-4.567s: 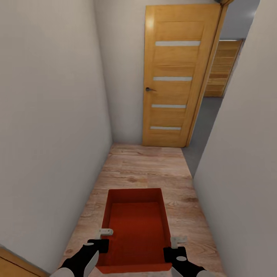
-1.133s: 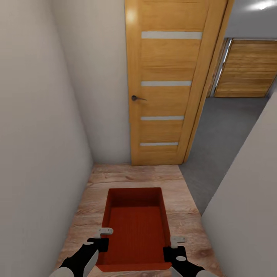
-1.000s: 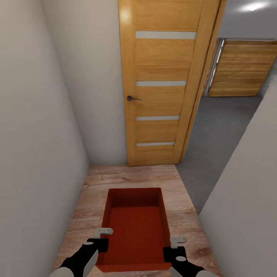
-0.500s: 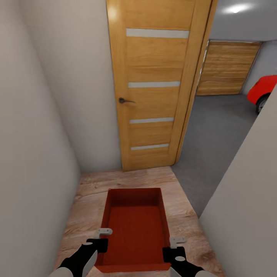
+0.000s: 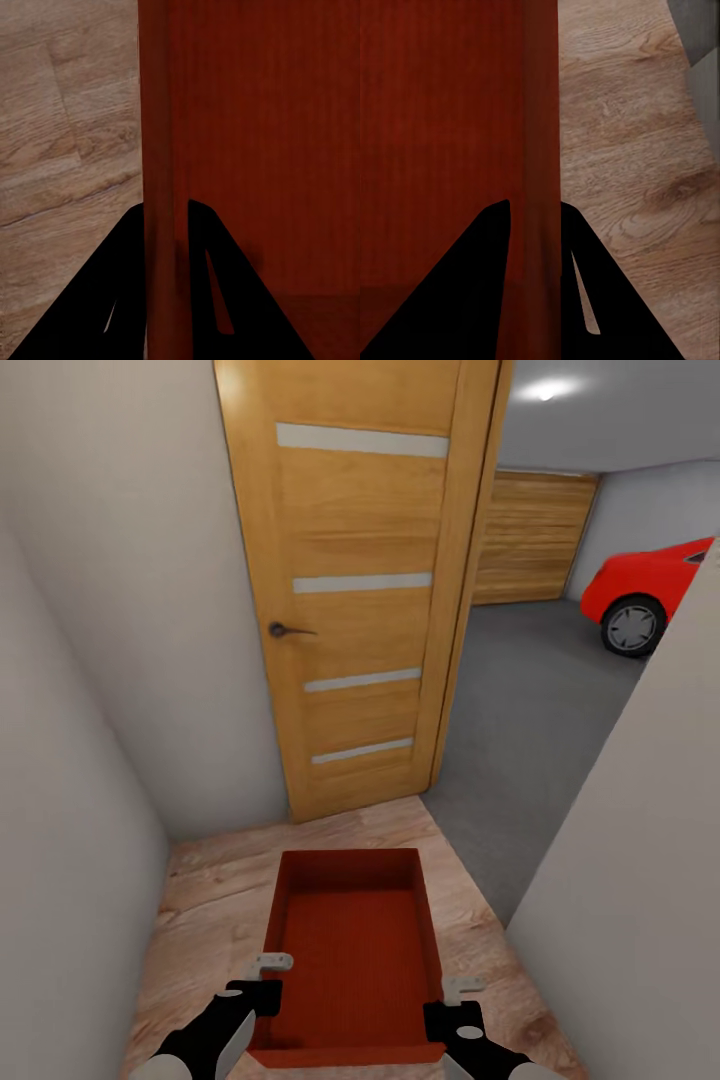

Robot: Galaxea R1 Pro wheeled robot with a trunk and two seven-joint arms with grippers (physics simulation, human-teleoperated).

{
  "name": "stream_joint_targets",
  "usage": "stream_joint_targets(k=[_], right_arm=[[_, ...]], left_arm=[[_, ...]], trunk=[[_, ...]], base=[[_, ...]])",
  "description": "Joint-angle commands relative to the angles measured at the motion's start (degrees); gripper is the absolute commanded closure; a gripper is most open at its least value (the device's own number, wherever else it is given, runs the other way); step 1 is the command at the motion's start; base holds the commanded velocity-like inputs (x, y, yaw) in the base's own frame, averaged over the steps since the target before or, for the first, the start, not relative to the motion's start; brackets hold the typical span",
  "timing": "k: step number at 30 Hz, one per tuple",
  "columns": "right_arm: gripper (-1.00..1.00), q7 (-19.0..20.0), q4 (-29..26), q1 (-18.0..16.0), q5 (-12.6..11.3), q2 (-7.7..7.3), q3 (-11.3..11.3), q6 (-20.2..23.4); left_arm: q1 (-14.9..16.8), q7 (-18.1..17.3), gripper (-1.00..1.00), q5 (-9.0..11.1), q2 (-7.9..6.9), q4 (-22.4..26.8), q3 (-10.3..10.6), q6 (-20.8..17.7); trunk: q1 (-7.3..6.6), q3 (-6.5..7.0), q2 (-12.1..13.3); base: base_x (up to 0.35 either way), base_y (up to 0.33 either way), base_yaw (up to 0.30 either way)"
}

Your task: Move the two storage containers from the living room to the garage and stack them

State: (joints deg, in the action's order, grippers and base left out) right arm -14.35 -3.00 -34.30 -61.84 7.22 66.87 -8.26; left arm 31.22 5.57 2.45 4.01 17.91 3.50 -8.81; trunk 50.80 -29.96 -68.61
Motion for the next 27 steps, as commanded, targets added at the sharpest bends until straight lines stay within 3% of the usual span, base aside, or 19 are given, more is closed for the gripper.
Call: stream_joint_targets(k=[1, 27], right_arm=[[1.00, -0.23, 0.10, -0.07, -0.13, -1.86, 0.10, -1.22], [1.00, -0.16, 0.10, -0.07, -0.13, -1.86, 0.10, -1.23]], left_arm=[[-0.02, 0.49, 1.00, -0.25, -0.84, -0.07, -0.16, -0.42], [-0.04, 0.49, 1.00, -0.25, -0.84, -0.07, -0.16, -0.34]], trunk=[[0.02, -0.05, -0.03], [0.02, -0.05, -0.03]], base=[[0.248, 0.223, -0.285], [0.248, 0.223, -0.285]])
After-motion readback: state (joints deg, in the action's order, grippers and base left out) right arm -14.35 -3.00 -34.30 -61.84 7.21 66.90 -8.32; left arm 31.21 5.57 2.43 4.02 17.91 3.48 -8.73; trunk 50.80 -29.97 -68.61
